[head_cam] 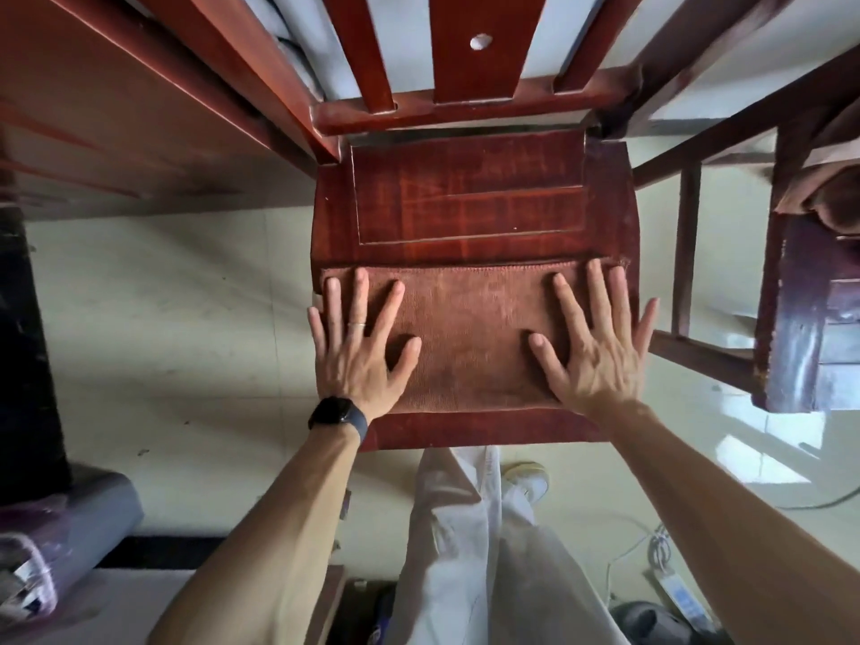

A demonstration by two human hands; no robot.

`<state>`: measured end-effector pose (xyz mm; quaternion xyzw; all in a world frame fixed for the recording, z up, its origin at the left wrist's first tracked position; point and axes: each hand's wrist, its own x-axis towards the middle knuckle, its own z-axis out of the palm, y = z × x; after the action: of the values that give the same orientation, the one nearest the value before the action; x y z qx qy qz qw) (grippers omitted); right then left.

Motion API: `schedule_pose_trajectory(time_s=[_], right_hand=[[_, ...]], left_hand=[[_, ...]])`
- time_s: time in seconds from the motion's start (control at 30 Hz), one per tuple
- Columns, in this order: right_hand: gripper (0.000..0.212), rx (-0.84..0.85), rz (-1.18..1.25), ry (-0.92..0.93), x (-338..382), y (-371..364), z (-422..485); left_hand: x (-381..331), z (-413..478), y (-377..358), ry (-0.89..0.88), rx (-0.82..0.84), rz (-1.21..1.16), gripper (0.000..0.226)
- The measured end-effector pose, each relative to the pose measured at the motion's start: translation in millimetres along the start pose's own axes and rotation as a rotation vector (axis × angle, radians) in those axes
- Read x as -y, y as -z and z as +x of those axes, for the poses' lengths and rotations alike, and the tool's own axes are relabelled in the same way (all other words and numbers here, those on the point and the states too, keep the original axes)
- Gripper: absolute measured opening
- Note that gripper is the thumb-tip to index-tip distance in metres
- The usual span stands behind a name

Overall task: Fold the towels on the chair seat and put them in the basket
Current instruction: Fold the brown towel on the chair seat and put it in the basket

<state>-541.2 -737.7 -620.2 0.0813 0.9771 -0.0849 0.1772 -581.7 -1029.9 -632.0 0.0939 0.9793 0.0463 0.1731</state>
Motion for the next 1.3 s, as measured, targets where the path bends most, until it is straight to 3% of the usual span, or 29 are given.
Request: schedule_pose_trajectory(time_s=[0.2, 0.37, 0.47, 0.53, 0.6, 0.7, 0.77, 0.87, 1.1, 1.2, 1.3], right_hand=[[0.08, 0.077, -0.048, -0.142, 2, 19, -38], [0.083, 0.222, 0.076, -0.282, 20, 33, -101], [0.076, 0.387, 0.254, -0.264, 39, 38, -117], [0.06, 0.41, 0.462, -0.329, 39, 39, -117], [0.038, 0.291, 0.595, -0.487, 29, 41, -114], [0.036, 0.289, 0.621, -0.628, 8, 44, -108], [0.041, 0.372, 0.65, -0.621, -1, 41, -104], [0.044, 0.444, 0.722, -0.594, -2, 32, -101], [0.033, 0.387, 0.904, -0.724, 1, 8, -102], [0.012, 0.354, 1.079, -0.781, -4, 6, -104], [0.013, 0.33, 1.209, -0.794, -3, 11, -113]], left_hand=[[-11, 43, 40, -0.196, 0.028, 0.157, 0.069], [-78, 108, 76, -0.406, 0.039, 0.306, 0.073], [-125, 110, 83, -0.401, 0.07, 0.304, 0.087], [-141, 91, 81, -0.298, 0.026, 0.126, 0.083], [-141, 54, 74, -0.117, -0.07, -0.12, 0.071], [-124, -20, 55, 0.257, -0.173, -0.409, 0.057], [-112, -65, 41, 0.484, -0.12, -0.519, 0.049], [-102, -101, 21, 0.686, 0.094, -0.683, 0.038], [-94, -109, 9, 0.907, 0.178, -0.962, 0.011], [-80, -113, 14, 0.919, 0.229, -1.158, 0.012], [-71, -121, 24, 0.895, 0.267, -1.219, 0.01]])
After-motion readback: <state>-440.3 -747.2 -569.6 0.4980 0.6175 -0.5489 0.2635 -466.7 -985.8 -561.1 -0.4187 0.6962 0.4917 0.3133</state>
